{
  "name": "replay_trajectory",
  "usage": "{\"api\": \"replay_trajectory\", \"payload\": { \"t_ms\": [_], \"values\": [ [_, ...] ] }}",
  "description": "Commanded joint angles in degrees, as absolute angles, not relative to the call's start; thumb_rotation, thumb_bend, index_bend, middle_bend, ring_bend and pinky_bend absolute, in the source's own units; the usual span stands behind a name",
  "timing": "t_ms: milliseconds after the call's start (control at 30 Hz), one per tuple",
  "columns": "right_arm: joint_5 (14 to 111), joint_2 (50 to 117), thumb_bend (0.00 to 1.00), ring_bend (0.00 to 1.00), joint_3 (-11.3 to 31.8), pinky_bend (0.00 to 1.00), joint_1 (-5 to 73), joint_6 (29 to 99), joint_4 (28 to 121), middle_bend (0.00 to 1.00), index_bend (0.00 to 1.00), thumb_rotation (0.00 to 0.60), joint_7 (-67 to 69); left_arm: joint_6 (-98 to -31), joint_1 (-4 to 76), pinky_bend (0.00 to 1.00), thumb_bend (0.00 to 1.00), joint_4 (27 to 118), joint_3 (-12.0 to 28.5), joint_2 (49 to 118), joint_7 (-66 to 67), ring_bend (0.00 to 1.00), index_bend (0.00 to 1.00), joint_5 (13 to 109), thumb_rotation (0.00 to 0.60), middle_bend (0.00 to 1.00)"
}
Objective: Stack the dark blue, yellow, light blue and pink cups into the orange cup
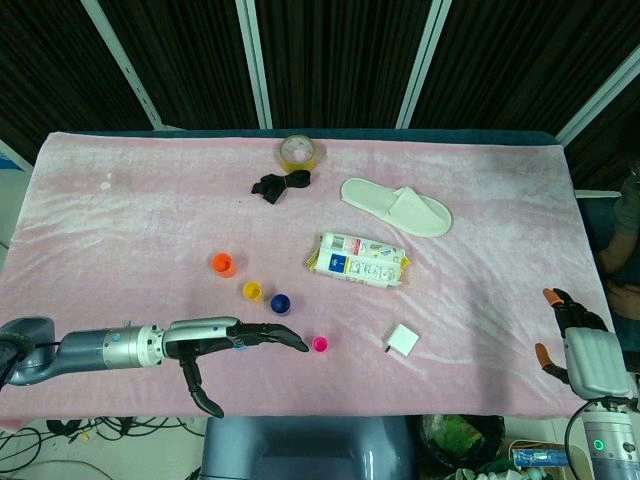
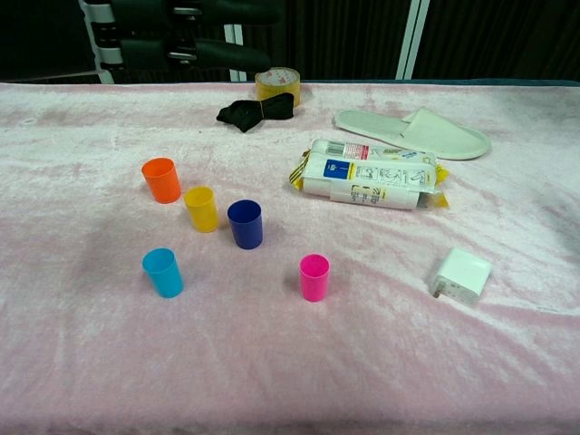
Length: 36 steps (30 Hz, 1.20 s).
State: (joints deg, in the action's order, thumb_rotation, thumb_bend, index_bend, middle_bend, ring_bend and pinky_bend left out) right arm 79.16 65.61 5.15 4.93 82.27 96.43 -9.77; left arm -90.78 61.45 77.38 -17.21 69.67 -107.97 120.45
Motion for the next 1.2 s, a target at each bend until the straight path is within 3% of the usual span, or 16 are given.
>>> {"api": "replay_trajectory", "payload": {
  "t_ms": [33, 500, 867, 1000, 1200],
  "values": [
    [79.15, 65.61, 0.29, 0.17, 5.15, 0.24, 4.93, 82.27, 96.44, 0.10, 0.13, 0.600, -9.77, -90.40, 62.13, 0.02, 0.15, 77.42, -17.29, 69.81, -107.66, 0.00, 0.05, 120.30, 0.600, 0.07],
    [79.59, 65.32, 0.29, 0.17, 5.04, 0.24, 4.65, 82.87, 96.26, 0.10, 0.13, 0.600, -9.51, -91.09, 61.53, 0.02, 0.15, 75.22, -18.18, 70.91, -105.67, 0.00, 0.05, 119.37, 0.600, 0.08],
    [79.64, 65.16, 0.29, 0.17, 4.96, 0.24, 4.72, 82.51, 96.22, 0.10, 0.13, 0.600, -8.99, -84.78, 60.77, 0.02, 0.15, 80.07, -18.77, 66.78, -90.87, 0.00, 0.05, 117.11, 0.600, 0.09],
    [79.43, 65.04, 0.29, 0.17, 5.01, 0.24, 4.68, 82.40, 96.33, 0.10, 0.13, 0.600, -8.68, -77.68, 58.69, 0.02, 0.15, 84.05, -16.80, 65.61, -73.72, 0.00, 0.06, 111.63, 0.600, 0.09],
    [79.46, 64.95, 0.29, 0.17, 4.87, 0.24, 4.67, 82.23, 96.58, 0.10, 0.13, 0.600, -8.65, -68.12, 53.56, 0.02, 0.15, 90.42, -9.50, 69.14, -31.38, 0.00, 0.06, 99.31, 0.600, 0.08]
  ]
}}
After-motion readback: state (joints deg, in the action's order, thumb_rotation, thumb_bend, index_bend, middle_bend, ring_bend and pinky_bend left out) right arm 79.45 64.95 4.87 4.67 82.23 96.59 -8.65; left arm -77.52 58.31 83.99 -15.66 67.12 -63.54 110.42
